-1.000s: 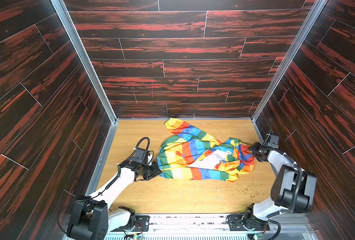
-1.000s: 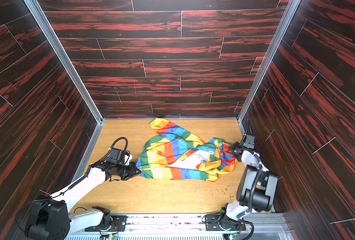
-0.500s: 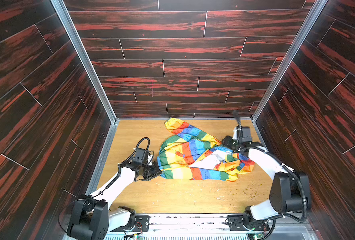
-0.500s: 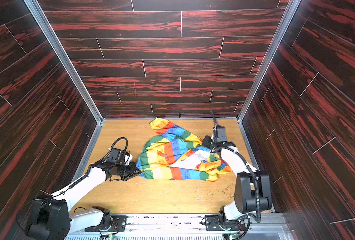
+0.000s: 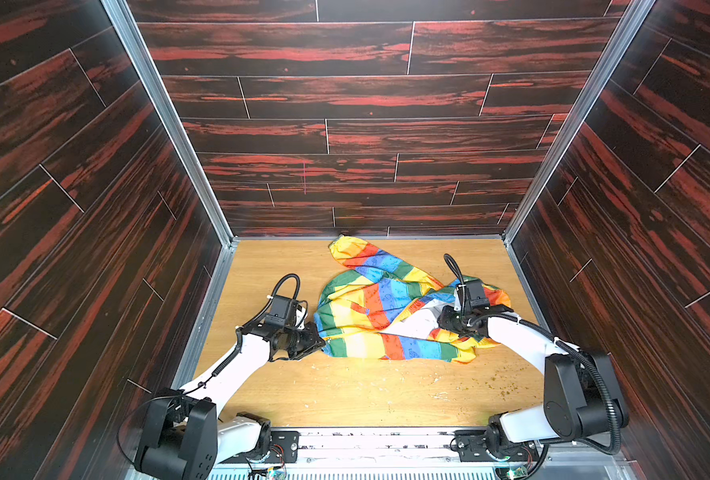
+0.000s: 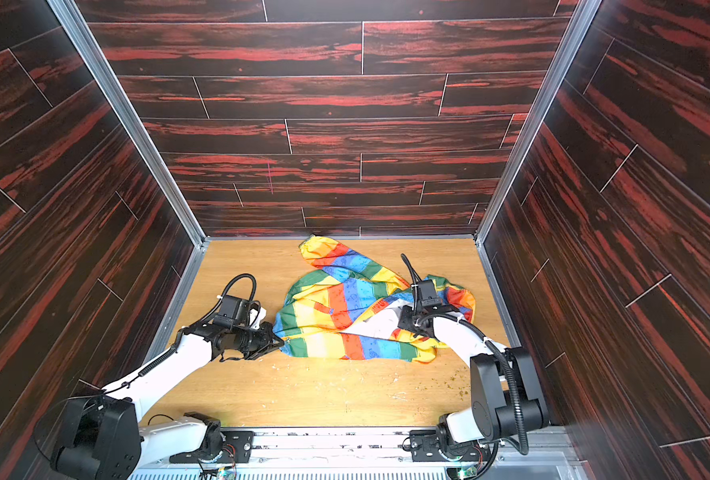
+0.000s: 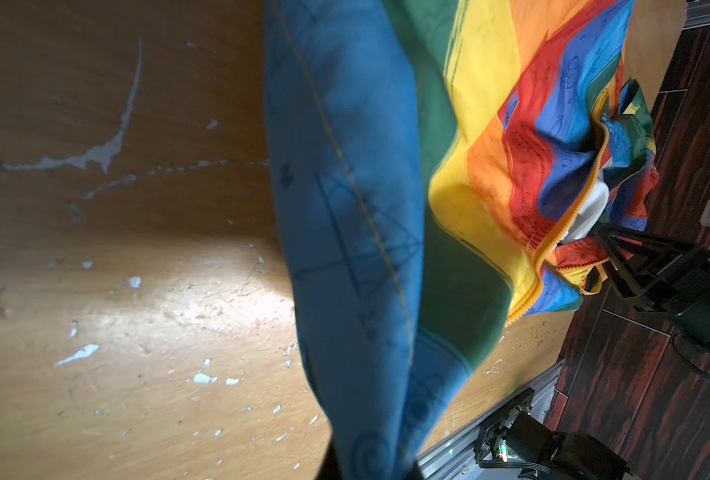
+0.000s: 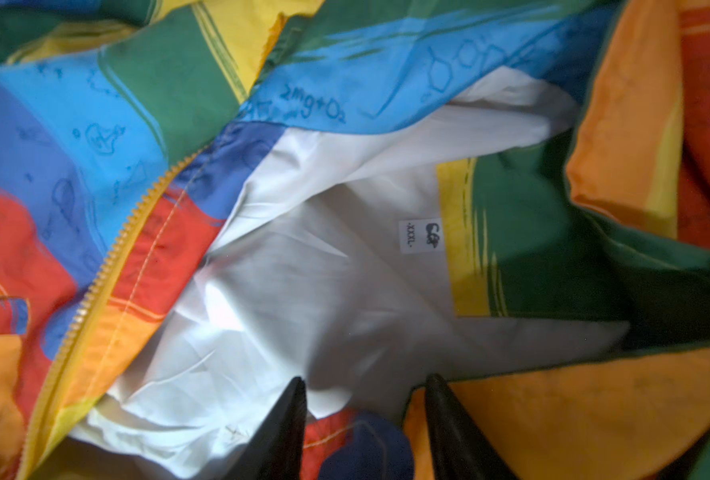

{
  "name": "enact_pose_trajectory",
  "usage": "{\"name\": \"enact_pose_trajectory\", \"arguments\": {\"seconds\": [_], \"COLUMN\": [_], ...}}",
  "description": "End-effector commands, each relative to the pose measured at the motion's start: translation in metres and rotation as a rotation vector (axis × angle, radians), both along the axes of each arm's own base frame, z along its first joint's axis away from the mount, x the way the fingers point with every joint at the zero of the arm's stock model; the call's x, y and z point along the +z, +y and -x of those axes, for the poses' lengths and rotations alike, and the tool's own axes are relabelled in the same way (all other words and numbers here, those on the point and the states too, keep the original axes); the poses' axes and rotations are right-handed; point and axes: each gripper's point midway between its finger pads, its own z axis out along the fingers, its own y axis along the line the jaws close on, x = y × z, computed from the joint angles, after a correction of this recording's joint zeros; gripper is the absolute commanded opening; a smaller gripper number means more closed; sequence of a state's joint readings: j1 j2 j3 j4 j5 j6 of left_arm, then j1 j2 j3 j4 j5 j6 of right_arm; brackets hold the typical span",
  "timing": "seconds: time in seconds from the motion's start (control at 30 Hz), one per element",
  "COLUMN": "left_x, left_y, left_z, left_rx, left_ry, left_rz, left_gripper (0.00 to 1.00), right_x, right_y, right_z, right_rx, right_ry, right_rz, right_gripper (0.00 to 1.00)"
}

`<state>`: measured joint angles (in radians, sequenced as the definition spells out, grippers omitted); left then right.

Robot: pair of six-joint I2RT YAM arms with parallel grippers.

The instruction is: Zip up the jacket

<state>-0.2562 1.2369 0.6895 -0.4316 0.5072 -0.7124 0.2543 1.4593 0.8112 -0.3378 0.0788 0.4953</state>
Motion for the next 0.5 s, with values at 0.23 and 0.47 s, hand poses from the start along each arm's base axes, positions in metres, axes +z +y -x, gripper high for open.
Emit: {"name": "enact_pose_trajectory", "arguments": {"seconds": [0.23, 0.47], "left_x": [-0.002, -0.009], "left_y": [0.004, 0.01], "left_z": [0.004, 0.005], "left_rx": [0.006, 0.011], "left_ry": [-0.003, 0.007], "left_rz": [-0.007, -0.047], "left_gripper": [0.0, 0.0], "right_x": [0.042, 0.071], "right_y": [-0.019, -0.051], "right_z": [-0.02, -0.057], "right_rx": [-0.103, -0.173], "right_ry": [-0.122, -0.167], "right_rz": [0.091, 0.157], "right_gripper": [0.0, 0.0]}}
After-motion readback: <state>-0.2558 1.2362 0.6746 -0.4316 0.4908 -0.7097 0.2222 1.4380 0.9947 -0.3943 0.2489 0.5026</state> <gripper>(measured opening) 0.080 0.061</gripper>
